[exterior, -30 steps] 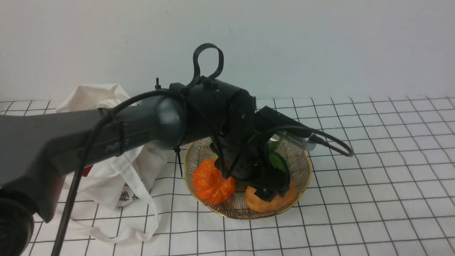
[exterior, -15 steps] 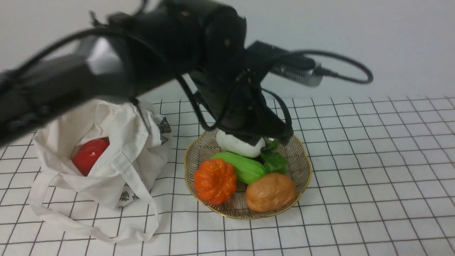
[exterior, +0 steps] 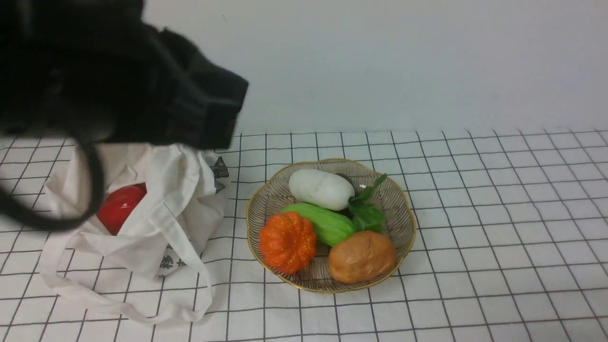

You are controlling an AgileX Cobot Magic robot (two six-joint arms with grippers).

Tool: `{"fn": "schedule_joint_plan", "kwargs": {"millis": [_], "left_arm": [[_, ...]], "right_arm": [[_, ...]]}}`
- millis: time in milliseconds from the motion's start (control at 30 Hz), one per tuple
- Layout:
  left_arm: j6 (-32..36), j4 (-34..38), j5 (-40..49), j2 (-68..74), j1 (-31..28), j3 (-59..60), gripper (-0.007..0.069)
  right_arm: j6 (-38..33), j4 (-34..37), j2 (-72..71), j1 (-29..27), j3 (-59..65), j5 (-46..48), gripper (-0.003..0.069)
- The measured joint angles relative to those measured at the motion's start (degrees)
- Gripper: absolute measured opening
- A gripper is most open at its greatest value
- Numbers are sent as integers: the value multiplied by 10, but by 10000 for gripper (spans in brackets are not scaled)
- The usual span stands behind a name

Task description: Take vegetables from bag on white checkered tablecloth place on plate.

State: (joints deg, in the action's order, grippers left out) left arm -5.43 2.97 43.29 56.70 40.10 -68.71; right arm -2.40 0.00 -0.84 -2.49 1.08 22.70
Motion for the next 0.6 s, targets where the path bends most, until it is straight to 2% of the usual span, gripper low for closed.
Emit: {"fn": "schedule_joint_plan", "kwargs": {"millis": [167, 300, 467, 600], "left_arm": [[0, 22, -80, -99, 0, 128, -8], [0, 25, -89, -147, 0, 194, -8], [1, 19, -79, -193, 0, 217, -8], [0, -18, -77, -229, 0, 218, -8]], "right_arm": [[0, 0, 0, 0, 0, 0, -16], [0, 0, 0, 0, 0, 0, -16], [0, 0, 0, 0, 0, 0, -16], [0, 0, 0, 0, 0, 0, -16]]}}
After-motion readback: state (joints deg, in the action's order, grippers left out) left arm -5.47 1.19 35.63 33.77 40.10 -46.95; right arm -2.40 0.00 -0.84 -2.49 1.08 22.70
